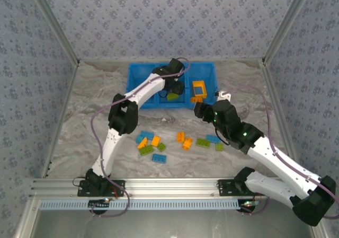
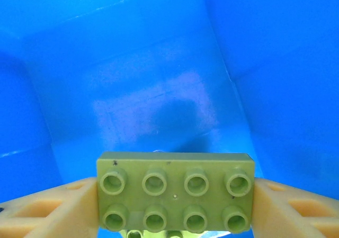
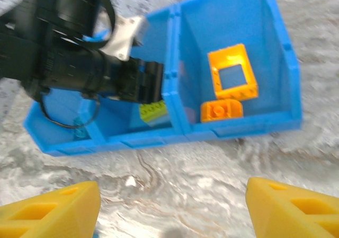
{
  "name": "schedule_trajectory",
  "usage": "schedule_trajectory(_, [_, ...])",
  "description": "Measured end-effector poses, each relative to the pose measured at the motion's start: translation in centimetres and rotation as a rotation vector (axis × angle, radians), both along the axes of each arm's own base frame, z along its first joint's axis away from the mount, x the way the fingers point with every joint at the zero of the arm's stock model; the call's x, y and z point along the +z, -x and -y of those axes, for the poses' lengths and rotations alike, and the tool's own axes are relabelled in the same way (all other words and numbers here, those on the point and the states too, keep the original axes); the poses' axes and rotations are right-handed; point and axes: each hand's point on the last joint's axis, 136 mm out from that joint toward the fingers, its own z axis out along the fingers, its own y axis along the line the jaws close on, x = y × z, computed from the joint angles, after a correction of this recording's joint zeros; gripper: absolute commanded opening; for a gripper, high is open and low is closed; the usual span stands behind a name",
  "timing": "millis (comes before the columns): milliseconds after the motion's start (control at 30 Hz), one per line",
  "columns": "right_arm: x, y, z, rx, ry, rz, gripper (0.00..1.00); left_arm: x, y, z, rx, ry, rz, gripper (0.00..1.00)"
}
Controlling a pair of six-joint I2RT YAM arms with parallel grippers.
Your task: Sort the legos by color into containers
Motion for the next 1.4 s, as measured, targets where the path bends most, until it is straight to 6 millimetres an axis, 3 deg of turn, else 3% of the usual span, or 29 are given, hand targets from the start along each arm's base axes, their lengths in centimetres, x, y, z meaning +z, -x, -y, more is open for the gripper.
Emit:
schedule_trajectory(167, [-1.9, 0.9, 1.0, -0.028, 0.042, -0.079, 0.77, 0.3, 0.1, -0.2, 0.008, -0.001, 0.0, 0.73])
schedule_trajectory(400, [-2.5, 1.3, 1.3, -0.037, 0.048, -0.108, 0.77, 0.4, 0.2, -0.2, 0.014, 0.003, -0.001, 0.73])
schedule_trajectory(533, [-2.8, 1.4, 1.3, -0.034, 0.057, -0.117, 0.74, 1.6, 0.4, -0.4, 0.028, 0.012, 0.012, 0.72])
schedule_trajectory(600, [-3.1, 1.5, 1.2, -0.029, 0.069, -0.129, 0.72, 3.3, 0.4, -0.4, 0.036, 0.021, 0.044, 0.7])
schedule_trajectory(700, [-3.8, 1.9, 0.7, -0.01, 0.11, -0.155, 0.7, 7.4, 0.6, -0.3, 0.057, 0.06, 0.114, 0.66])
schedule_trajectory(867, [-5.2, 2.8, -2.5, 0.067, 0.166, -0.206, 0.68, 15.9, 1.7, -0.3, 0.086, 0.184, 0.244, 0.63])
schedule_trajectory(933, [-6.6, 3.0, -3.7, 0.087, 0.189, -0.248, 0.65, 18.2, 2.7, -0.8, 0.096, 0.215, 0.284, 0.62])
schedule_trajectory(1000, [-8.6, 3.0, -4.6, 0.092, 0.217, -0.312, 0.63, 19.5, 4.5, -1.6, 0.103, 0.241, 0.298, 0.62])
schedule_trajectory(1100, [-12.2, 2.7, -5.8, 0.098, 0.271, -0.427, 0.63, 20.2, 8.8, -3.6, 0.107, 0.275, 0.301, 0.63])
schedule_trajectory(1200, [-15.4, 2.6, -6.4, 0.111, 0.304, -0.543, 0.63, 20.6, 14.7, -5.7, 0.081, 0.324, 0.307, 0.63])
schedule_trajectory(1300, [-17.4, 2.5, -6.7, 0.13, 0.313, -0.631, 0.63, 20.8, 20.5, -7.2, 0.021, 0.397, 0.325, 0.64])
schedule_trajectory(1400, [-18.1, 2.2, -7.7, 0.165, 0.314, -0.666, 0.64, 20.2, 25.6, -8.9, -0.038, 0.462, 0.323, 0.64])
